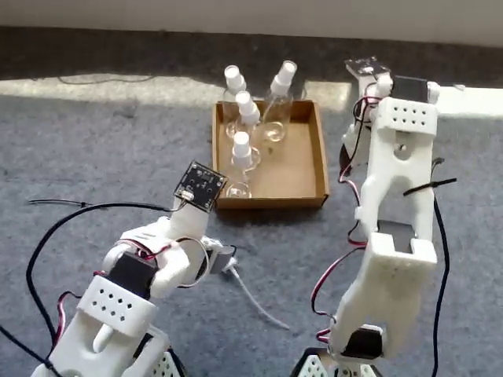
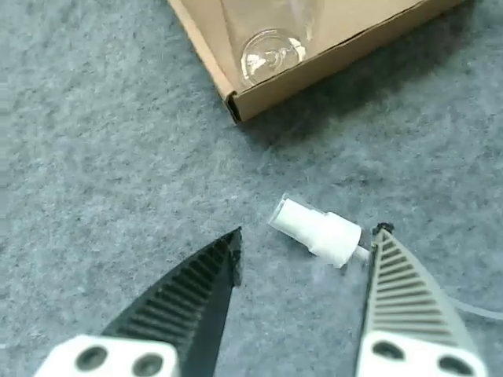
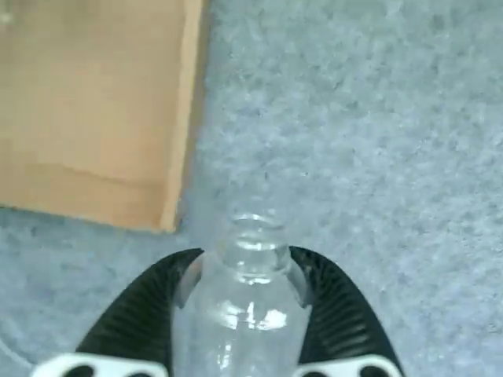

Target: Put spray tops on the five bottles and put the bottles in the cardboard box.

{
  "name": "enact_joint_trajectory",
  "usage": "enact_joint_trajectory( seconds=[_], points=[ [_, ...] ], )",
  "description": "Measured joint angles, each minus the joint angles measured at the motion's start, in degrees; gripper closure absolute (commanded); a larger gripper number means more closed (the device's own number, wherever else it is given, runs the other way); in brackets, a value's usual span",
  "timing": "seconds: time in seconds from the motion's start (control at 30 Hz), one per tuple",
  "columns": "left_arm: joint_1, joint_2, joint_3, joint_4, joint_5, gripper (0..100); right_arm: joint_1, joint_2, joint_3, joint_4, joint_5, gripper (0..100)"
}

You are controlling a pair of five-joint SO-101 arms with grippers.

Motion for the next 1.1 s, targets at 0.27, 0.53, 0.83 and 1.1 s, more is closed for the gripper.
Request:
enact_joint_trajectory(
  seconds=[0.27,0.53,0.83,1.1],
  points=[
    [1.3,1.0,0.6,-3.8,4.3,76,-2.2,-23.7,20.3,0.0,5.4,99.5],
    [1.4,17.5,-0.6,-7.9,11.6,76,-2.7,-37.7,36.8,-3.9,5.7,99.5],
    [-0.9,29.1,-3.7,-8.3,17.7,76,-2.7,-43.1,40.6,-4.7,5.7,99.5],
    [5.5,29.5,-3.7,-10.6,18.0,76,-2.6,-43.3,40.6,-4.7,5.7,99.5]
  ],
)
